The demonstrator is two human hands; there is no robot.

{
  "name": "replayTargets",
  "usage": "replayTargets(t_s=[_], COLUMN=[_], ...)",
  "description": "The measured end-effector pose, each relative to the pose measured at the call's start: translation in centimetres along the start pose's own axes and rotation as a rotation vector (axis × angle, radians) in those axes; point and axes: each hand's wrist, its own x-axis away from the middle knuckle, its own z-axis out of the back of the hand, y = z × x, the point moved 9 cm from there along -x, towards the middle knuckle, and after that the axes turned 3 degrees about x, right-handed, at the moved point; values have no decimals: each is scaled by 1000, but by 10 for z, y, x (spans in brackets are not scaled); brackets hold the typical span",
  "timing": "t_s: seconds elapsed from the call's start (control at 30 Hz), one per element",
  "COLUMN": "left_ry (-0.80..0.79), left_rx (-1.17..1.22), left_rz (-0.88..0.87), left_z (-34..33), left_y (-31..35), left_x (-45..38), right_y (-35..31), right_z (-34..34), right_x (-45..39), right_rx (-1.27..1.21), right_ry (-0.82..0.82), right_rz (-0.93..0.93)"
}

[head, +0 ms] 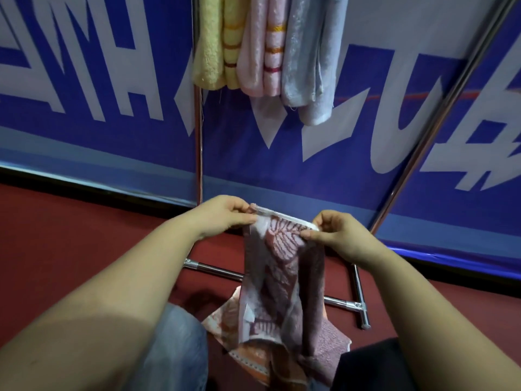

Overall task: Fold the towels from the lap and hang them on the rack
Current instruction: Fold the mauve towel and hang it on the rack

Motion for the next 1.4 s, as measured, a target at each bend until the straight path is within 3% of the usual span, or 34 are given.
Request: replayTargets(t_s=[0.1,0.2,0.53,0.83,0.93,1.1,1.17,1.3,1.4], left_ry=[1,7,-90,-119,-35,309,304,137,88], left_rx=[43,66,32,-280,-392,52,124,-212,-262], left_rz=[-71,-119,-90,40,39,-135,-176,-121,-151], left_z=[-16,-32,-52,-31,-14,37,39,2,-22], left_y=[18,28,10,-36,-43,12,24,14,18], left_x=[-1,-4,-13,-19,-22,-9,-2,-4,-5], right_y=[2,-7,-20,8,17,21,17,4,-5], right_z=[-14,-26,-16,54,74,94,88,58,21], right_x=[2,1,-4,2,8,19,17,6,-3], right_rx=[-2,-120,-23,-143,-141,-182,-209,-147,-59], right_ry=[-79,-58,140,454,551,733,690,508,279], right_rz=[-20,14,113,22,3,-9,4,48,77])
